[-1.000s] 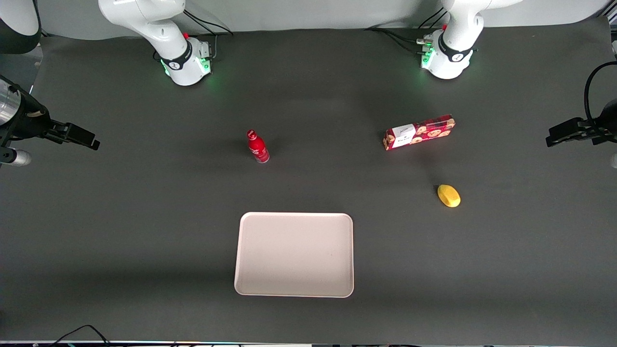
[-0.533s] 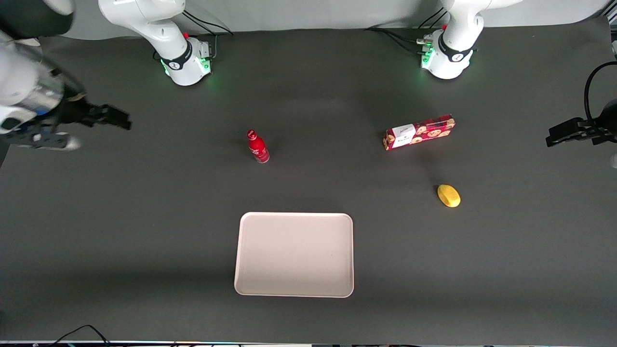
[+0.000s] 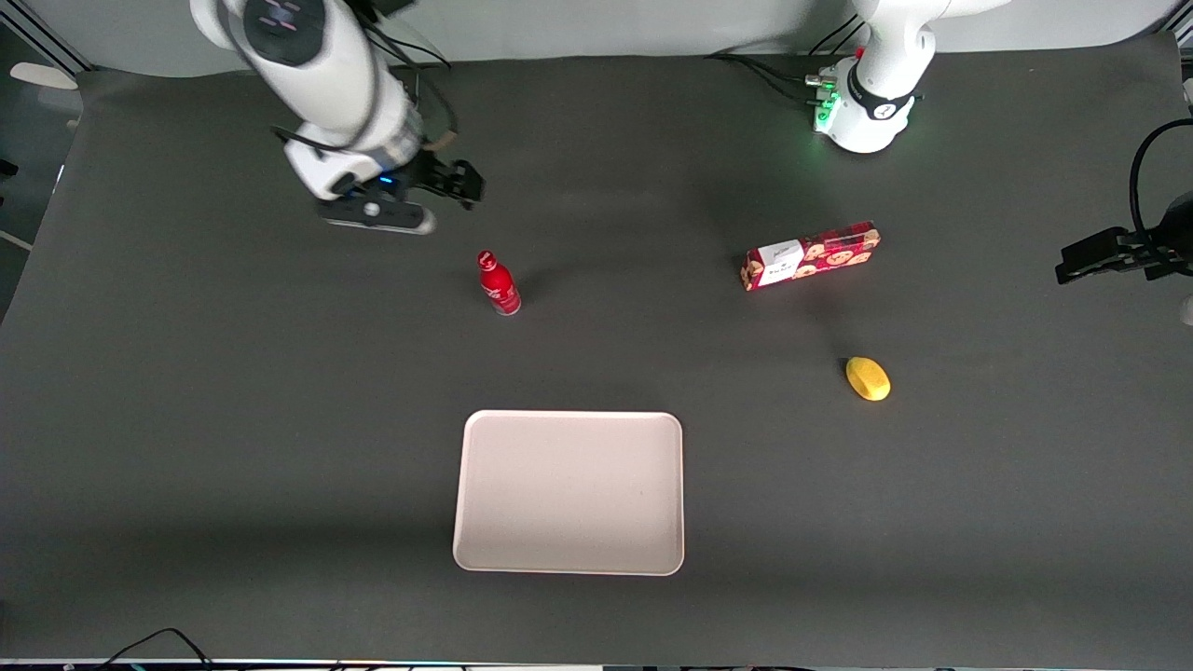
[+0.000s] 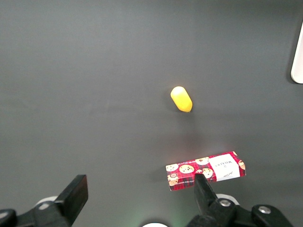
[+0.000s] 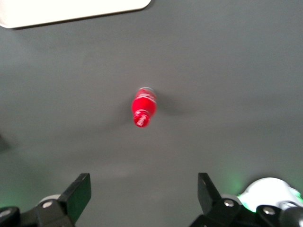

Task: Place coke bottle on tray
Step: 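Lower the open right gripper around the bottle and close it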

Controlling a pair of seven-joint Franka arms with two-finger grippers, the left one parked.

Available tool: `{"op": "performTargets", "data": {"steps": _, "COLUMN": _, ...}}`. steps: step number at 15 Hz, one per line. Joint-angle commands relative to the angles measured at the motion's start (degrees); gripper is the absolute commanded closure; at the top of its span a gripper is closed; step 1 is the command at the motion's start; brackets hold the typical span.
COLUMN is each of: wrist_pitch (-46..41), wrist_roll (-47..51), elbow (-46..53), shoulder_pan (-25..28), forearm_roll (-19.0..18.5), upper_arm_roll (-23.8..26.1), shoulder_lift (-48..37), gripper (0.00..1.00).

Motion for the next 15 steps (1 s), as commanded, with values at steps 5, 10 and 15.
{"op": "performTargets", "data": {"steps": 5, "wrist_pitch": 21.64, "wrist_roll": 3.04, "elbow": -17.91, "shoulder_pan": -0.23, "forearm_roll": -2.09, "upper_arm_roll": 3.86, "shoulder_lift": 1.75, "gripper": 0.0}}
{"op": "performTargets", "data": {"steps": 10, "wrist_pitch": 26.74, "wrist_roll": 9.72, "elbow": -18.88, "shoulder_pan": -0.05, "forearm_roll": -8.6, "upper_arm_roll": 4.65, "shoulder_lift": 5.71, "gripper": 0.01}}
{"op": "performTargets", "data": {"steps": 15, "wrist_pitch": 28.15, "wrist_roll": 11.48, "elbow": -19.14, "shoulder_pan": -0.05, "forearm_roll": -8.6, "upper_arm_roll": 4.83, "shoulder_lift": 7.03, "gripper": 0.05}}
